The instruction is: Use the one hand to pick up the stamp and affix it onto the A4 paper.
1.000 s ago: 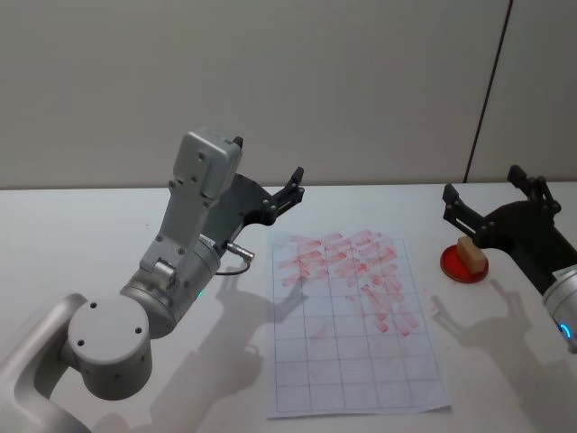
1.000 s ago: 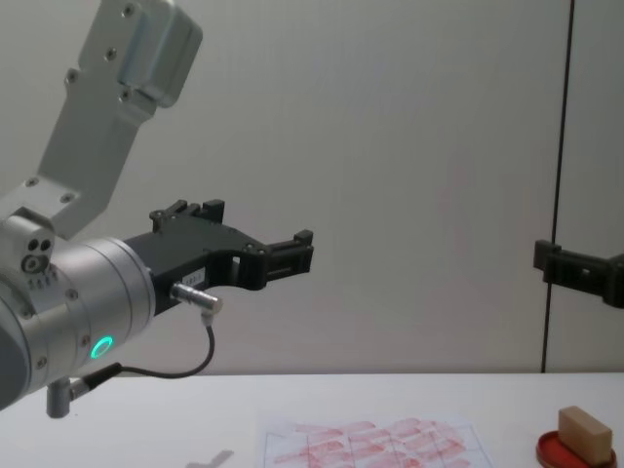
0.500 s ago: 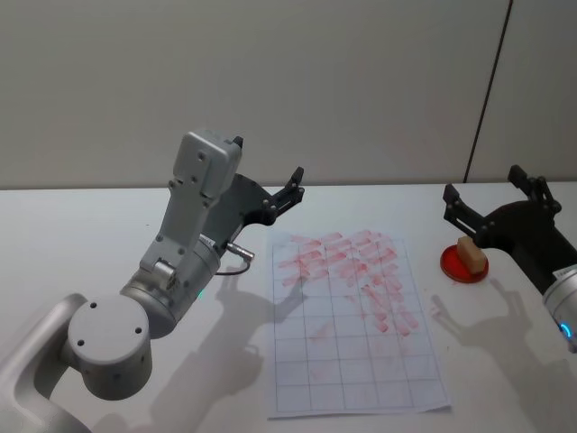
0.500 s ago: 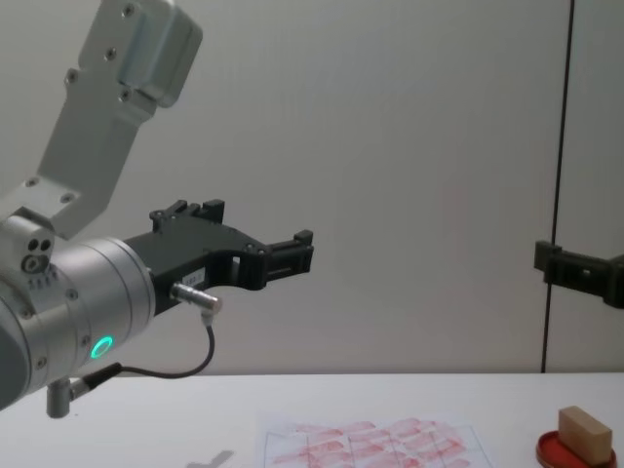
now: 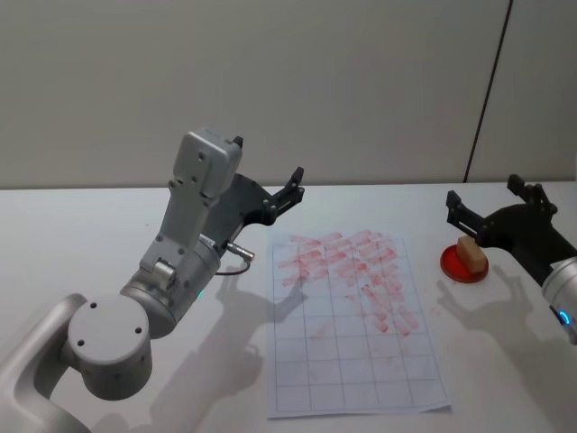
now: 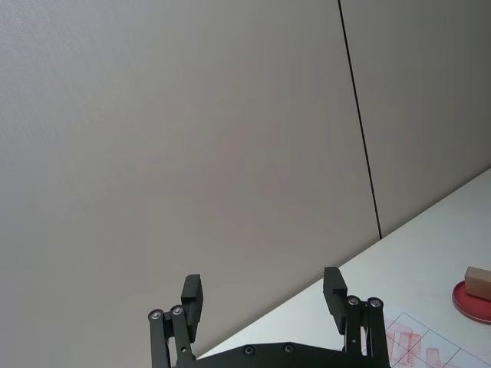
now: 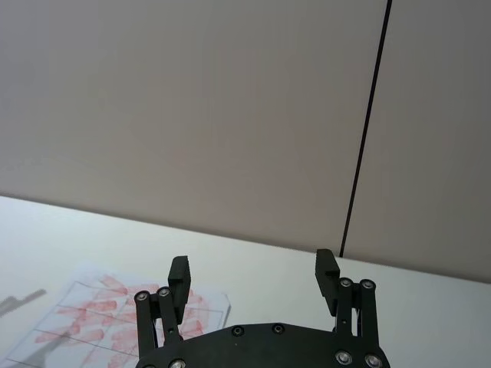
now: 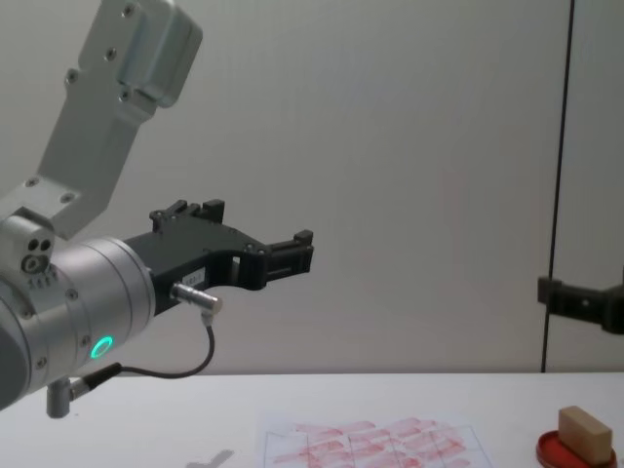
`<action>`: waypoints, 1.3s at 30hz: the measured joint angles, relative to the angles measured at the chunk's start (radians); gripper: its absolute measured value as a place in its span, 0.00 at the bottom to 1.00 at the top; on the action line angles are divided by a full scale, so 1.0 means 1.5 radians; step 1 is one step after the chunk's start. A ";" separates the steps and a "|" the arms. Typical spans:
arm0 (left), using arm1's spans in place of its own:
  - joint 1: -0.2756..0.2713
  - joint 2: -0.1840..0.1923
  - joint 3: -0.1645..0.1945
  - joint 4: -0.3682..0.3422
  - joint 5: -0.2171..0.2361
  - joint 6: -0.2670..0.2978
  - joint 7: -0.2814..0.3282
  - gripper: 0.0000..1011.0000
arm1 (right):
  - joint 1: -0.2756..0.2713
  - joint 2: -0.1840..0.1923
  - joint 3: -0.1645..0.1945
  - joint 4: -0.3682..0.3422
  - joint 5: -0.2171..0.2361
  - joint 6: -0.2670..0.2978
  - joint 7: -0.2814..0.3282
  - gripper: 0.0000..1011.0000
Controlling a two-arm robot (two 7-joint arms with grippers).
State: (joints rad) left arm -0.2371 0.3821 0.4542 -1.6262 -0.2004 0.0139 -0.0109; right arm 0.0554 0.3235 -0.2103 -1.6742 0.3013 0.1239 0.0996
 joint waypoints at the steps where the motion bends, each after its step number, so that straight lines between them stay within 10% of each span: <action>1: 0.000 0.000 0.000 0.000 0.000 0.000 0.000 0.99 | 0.009 -0.002 0.001 0.014 0.000 0.008 0.005 0.99; 39: 0.000 0.000 0.000 0.000 0.000 0.000 0.000 0.99 | 0.086 -0.027 -0.005 0.178 -0.049 0.099 0.031 0.99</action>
State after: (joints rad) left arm -0.2372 0.3821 0.4542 -1.6262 -0.2004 0.0138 -0.0109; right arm 0.1838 0.2823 -0.2172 -1.4074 0.2282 0.2729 0.1460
